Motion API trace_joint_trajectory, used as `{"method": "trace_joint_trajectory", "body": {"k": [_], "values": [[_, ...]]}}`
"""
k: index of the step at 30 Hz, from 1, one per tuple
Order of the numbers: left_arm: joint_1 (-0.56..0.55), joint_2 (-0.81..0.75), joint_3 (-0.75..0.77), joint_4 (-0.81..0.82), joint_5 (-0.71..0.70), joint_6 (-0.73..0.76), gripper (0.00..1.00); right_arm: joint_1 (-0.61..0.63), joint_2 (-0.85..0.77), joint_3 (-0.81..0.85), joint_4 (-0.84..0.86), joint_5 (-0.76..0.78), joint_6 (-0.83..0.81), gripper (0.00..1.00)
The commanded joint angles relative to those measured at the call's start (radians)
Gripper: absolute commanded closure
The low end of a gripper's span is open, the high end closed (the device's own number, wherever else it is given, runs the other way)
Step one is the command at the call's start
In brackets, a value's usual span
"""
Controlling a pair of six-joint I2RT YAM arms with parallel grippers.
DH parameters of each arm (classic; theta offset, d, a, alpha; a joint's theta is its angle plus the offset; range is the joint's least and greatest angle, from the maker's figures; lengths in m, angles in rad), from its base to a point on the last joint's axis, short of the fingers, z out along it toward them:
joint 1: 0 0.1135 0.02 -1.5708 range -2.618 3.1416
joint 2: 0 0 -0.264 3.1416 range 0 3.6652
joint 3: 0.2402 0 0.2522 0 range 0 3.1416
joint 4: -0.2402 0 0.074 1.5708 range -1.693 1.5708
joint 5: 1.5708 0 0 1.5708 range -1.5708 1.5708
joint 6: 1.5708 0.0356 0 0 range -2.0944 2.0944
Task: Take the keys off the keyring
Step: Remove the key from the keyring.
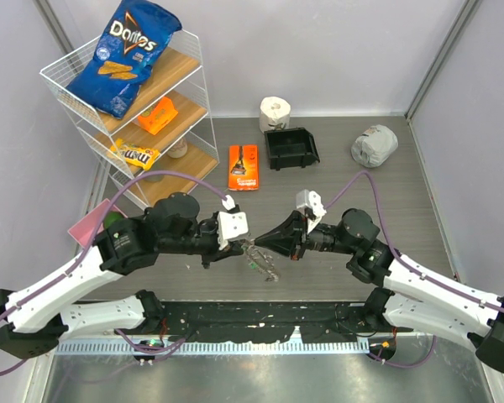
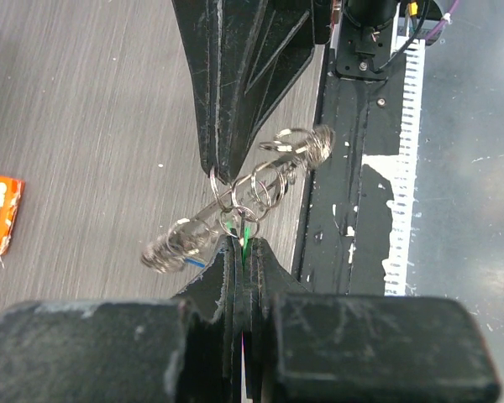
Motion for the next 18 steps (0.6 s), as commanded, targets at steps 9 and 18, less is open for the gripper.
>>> {"method": "trace_joint_trajectory", "body": {"k": [9,18], "values": [[-0.005,-0.012,-0.038,0.079,0.043,-0.044,1.00,-0.007,-0.066,-0.076,0.245,0.167,0.101,0.95],[-0.005,-0.023,0.021,0.054,0.043,-0.050,1.00,-0.007,-0.065,-0.073,0.144,0.054,0.031,0.63]]}}
